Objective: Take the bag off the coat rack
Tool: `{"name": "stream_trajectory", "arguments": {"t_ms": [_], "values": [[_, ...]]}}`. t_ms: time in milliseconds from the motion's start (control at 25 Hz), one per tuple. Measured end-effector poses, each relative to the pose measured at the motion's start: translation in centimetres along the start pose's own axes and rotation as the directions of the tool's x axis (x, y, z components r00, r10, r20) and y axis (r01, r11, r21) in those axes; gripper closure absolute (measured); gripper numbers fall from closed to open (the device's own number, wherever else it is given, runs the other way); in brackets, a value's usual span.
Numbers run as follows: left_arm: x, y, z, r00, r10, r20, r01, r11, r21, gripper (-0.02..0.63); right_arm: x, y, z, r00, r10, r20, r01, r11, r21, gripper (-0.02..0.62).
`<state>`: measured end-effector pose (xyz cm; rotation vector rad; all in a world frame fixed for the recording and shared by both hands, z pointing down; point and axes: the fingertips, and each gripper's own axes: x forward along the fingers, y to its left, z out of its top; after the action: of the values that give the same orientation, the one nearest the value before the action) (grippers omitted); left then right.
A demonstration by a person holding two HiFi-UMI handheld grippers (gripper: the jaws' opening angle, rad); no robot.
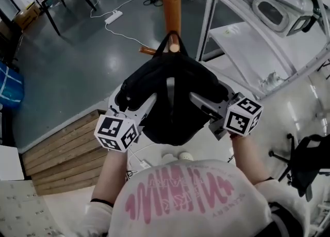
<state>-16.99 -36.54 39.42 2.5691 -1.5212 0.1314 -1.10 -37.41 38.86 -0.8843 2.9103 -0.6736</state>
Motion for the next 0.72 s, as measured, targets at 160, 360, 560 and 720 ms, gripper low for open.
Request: {"name": "stream_trajectory", "arguments": {"t_ms": [160, 360, 560, 720], "values": [[0.6, 1.4, 0.5, 0.999, 0.031, 0.042, -0.028, 0.998, -0.053, 0.256, 0.2, 0.1, -0.1, 1.000, -0.029, 0.012, 0.029, 1.000, 0.007, 0.218], [0.9, 1.7, 0.3, 0.997, 0.050, 0.062, -0.046, 0.997, -0.066, 0.284, 0.0, -0.1, -0.1, 0.997, -0.062, 0.039, 0.062, 0.998, 0.005, 0.227], [0.6, 1.5, 0.2, 0.996, 0.058, 0.062, -0.054, 0.996, -0.074, 0.316, -0.1, -0.1, -0.2, 0.997, -0.072, 0.034, 0.072, 0.997, 0.003, 0.258], [0.3, 1.2, 0.0, 0.997, 0.058, 0.056, -0.053, 0.995, -0.088, 0.349, 0.0, -0.1, -0.3, 0.998, -0.068, 0.017, 0.069, 0.998, -0.008, 0.282]]}}
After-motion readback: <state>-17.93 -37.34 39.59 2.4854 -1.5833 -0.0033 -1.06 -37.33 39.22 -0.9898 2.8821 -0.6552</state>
